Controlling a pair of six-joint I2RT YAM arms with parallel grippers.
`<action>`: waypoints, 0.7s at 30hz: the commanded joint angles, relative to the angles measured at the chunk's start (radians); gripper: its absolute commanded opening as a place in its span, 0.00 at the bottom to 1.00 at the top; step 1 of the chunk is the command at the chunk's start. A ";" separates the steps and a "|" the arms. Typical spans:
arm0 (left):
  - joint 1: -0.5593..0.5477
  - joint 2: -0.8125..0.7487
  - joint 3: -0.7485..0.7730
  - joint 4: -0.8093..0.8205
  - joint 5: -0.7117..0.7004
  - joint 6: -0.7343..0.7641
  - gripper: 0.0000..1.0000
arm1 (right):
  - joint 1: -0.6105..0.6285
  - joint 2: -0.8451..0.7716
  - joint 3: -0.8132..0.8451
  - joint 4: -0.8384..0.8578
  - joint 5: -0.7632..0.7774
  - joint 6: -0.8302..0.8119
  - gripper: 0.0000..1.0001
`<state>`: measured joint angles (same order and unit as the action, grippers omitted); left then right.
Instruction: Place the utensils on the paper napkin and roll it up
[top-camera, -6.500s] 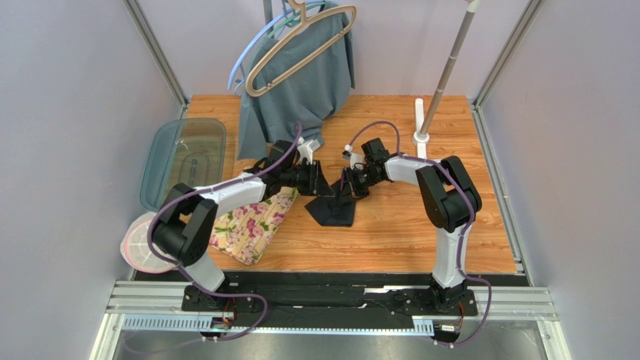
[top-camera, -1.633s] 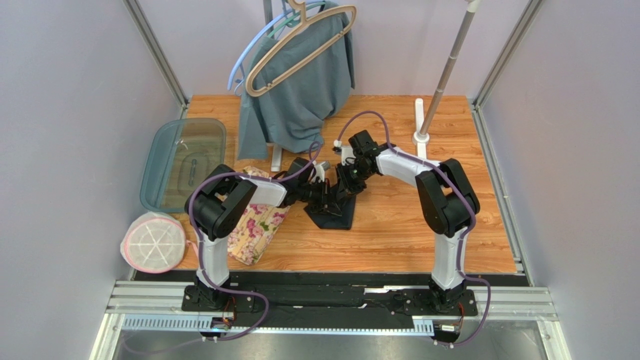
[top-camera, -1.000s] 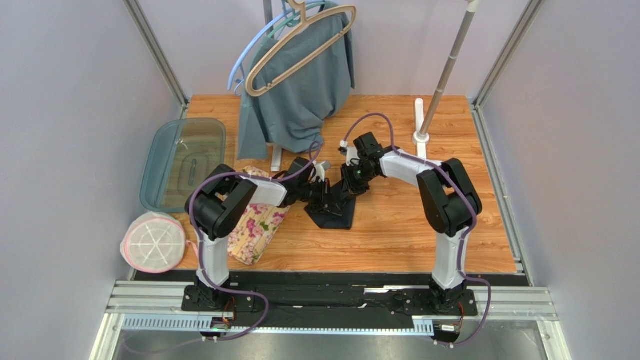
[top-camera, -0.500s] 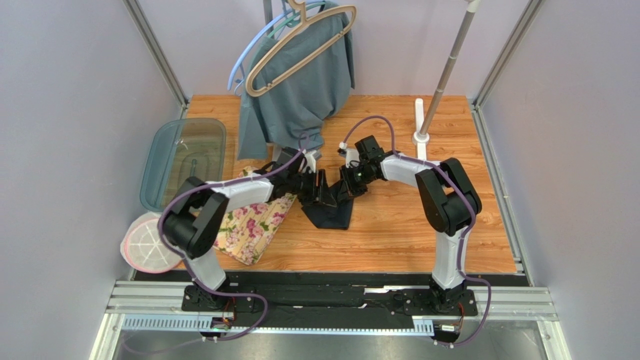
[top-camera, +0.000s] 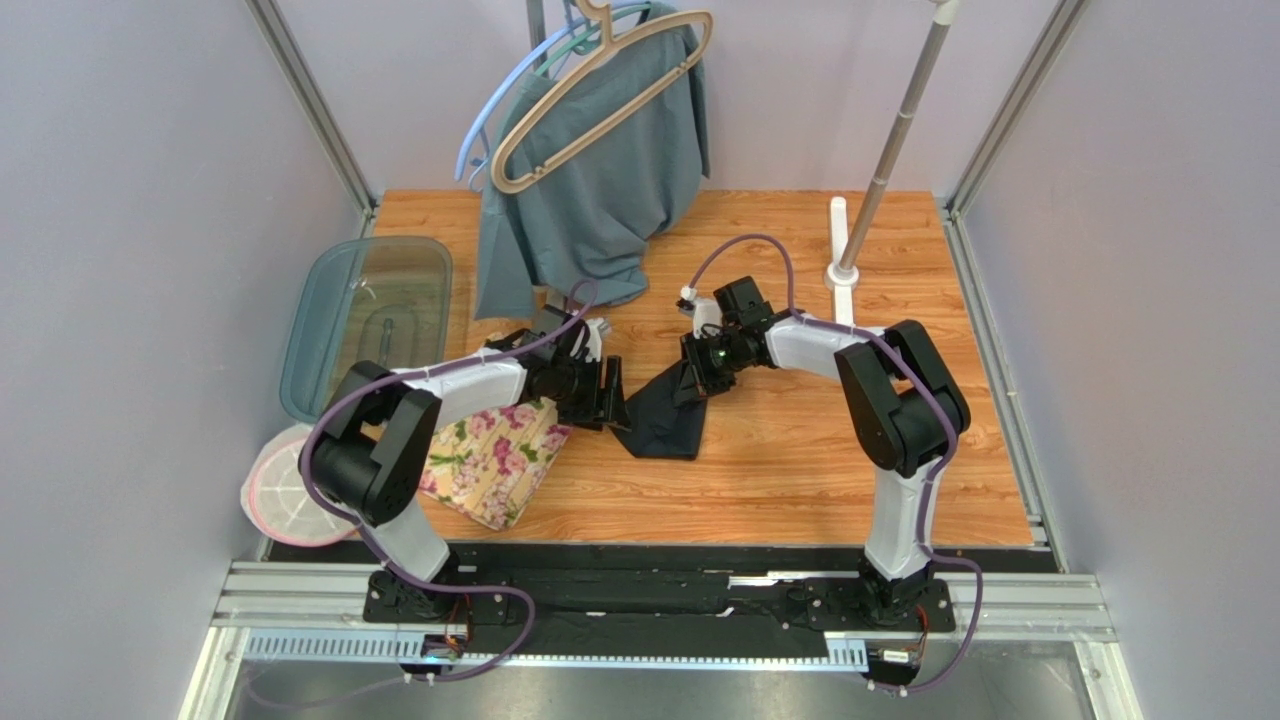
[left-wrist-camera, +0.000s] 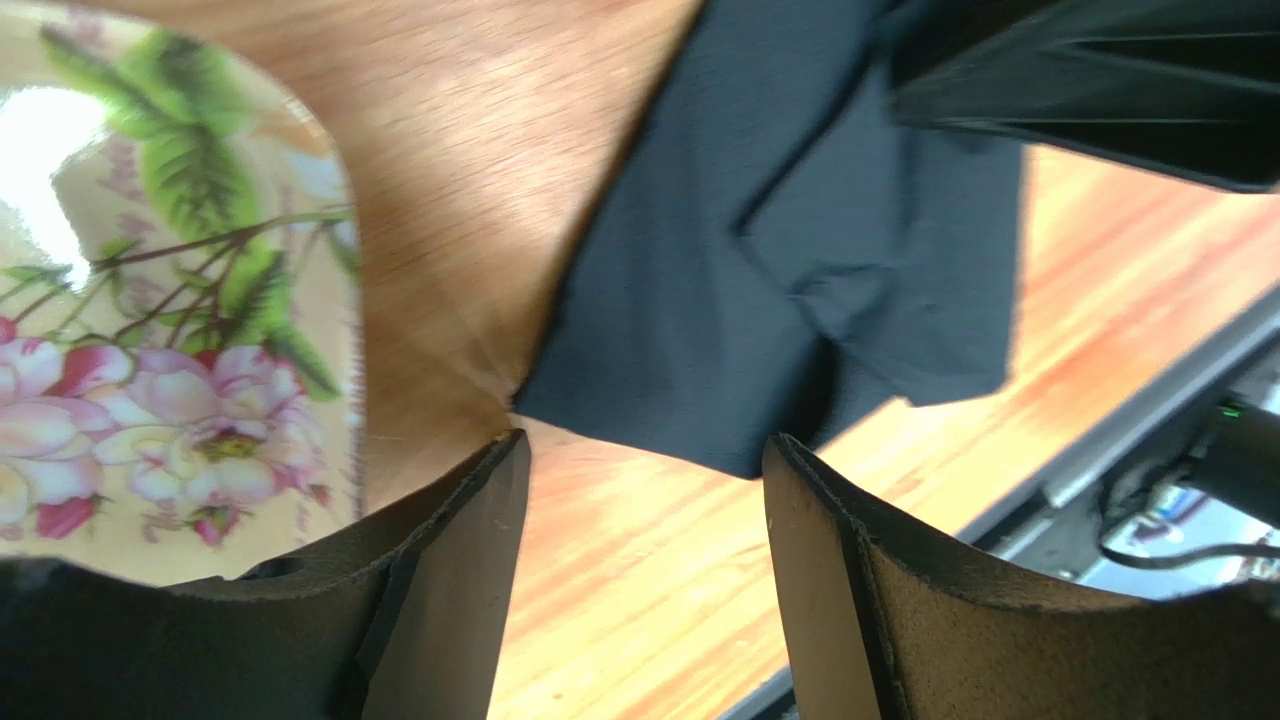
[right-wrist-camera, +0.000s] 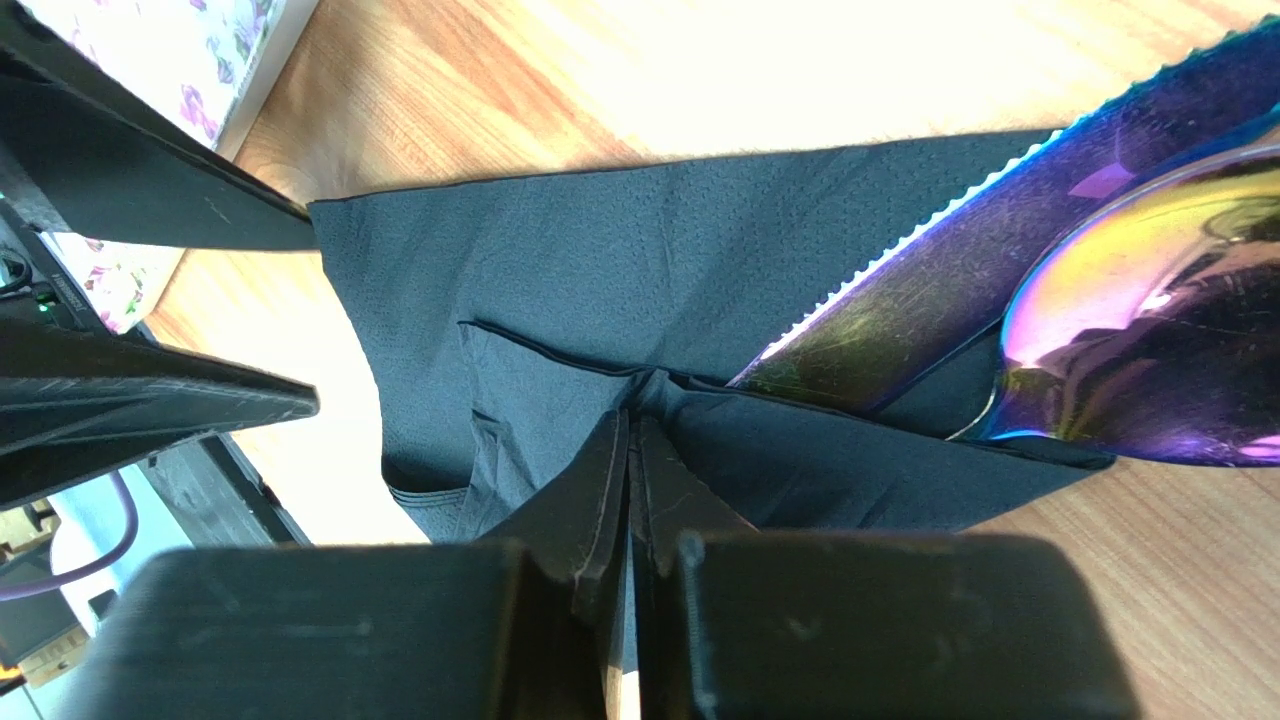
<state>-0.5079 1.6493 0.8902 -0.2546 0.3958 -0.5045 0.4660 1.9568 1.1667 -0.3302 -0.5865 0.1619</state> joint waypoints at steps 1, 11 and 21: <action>0.002 0.064 0.046 -0.012 -0.034 0.035 0.68 | 0.010 0.051 -0.065 -0.113 0.111 -0.055 0.03; -0.004 0.175 0.061 0.116 0.067 -0.023 0.51 | 0.011 0.071 -0.055 -0.116 0.116 -0.042 0.02; -0.004 0.101 0.052 0.126 0.141 -0.051 0.10 | 0.011 0.077 -0.048 -0.112 0.131 -0.030 0.01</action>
<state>-0.5091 1.8069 0.9543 -0.1295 0.5056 -0.5476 0.4660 1.9564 1.1660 -0.3275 -0.5877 0.1658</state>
